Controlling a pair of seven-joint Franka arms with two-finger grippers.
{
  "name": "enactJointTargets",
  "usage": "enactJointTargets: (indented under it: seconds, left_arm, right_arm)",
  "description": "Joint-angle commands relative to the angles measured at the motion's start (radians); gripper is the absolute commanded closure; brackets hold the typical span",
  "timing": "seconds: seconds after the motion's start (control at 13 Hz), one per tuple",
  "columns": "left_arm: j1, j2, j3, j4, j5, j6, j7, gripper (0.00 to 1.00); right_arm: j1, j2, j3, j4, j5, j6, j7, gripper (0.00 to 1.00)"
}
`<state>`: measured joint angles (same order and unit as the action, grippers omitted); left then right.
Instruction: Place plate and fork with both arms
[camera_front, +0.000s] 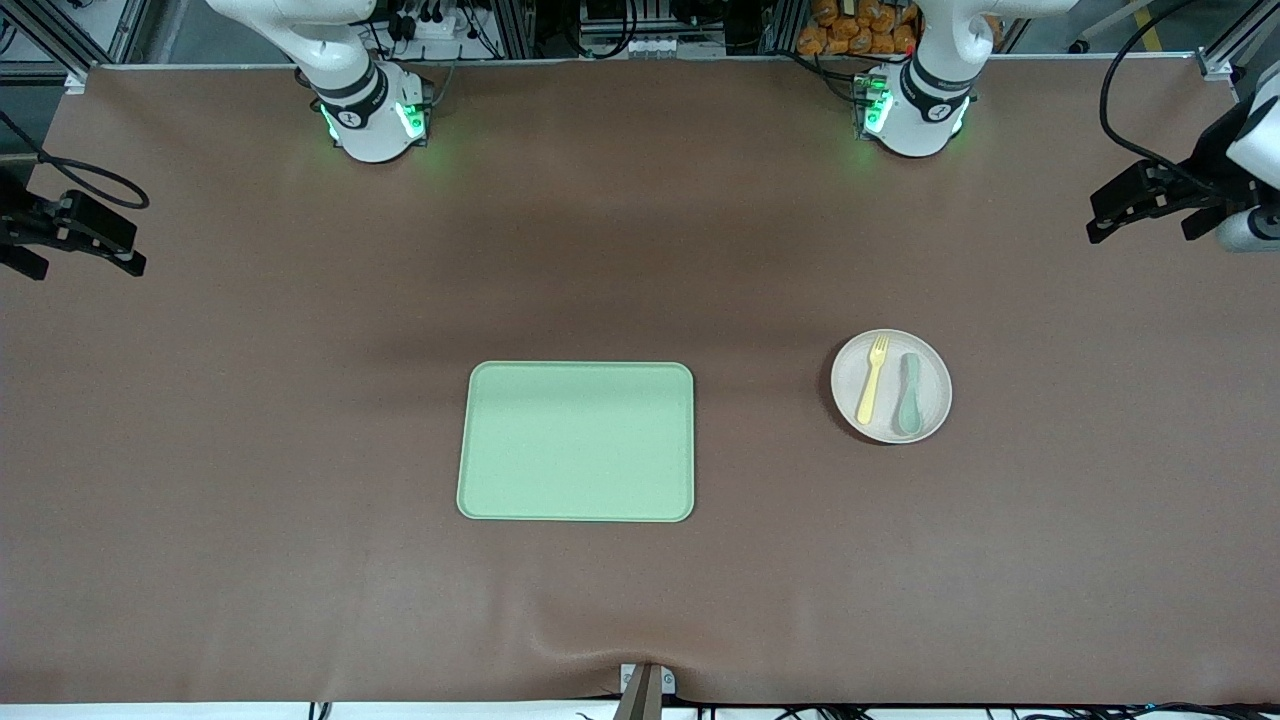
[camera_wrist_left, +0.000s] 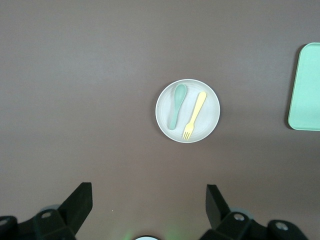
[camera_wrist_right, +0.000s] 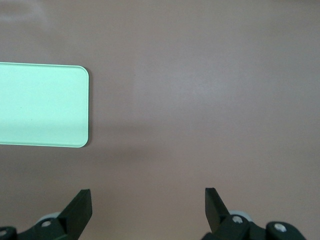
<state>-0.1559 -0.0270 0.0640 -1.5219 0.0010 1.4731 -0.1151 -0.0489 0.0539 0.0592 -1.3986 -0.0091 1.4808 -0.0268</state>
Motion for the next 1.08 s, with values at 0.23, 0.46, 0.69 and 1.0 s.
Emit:
enactJointTargets:
  seconds: [0.23, 0.46, 0.69, 1.0]
  left_arm:
    - [0.001, -0.005, -0.018, 0.008, -0.012, -0.008, -0.009, 0.00]
    - [0.004, -0.007, -0.016, 0.012, -0.004, -0.008, -0.009, 0.00]
    - [0.010, -0.005, -0.018, 0.008, -0.001, -0.008, -0.011, 0.00]
    - [0.013, -0.005, -0.015, 0.006, -0.015, -0.005, -0.011, 0.00]
  right_arm:
    - [0.008, 0.001, -0.002, 0.006, 0.003, 0.003, -0.008, 0.00]
    - [0.008, 0.001, -0.002, 0.006, 0.003, 0.003, -0.008, 0.00]
    - [0.008, 0.001, -0.002, 0.006, 0.003, 0.003, -0.010, 0.00]
    - [0.006, 0.001, -0.002, 0.006, 0.003, 0.003, -0.010, 0.00]
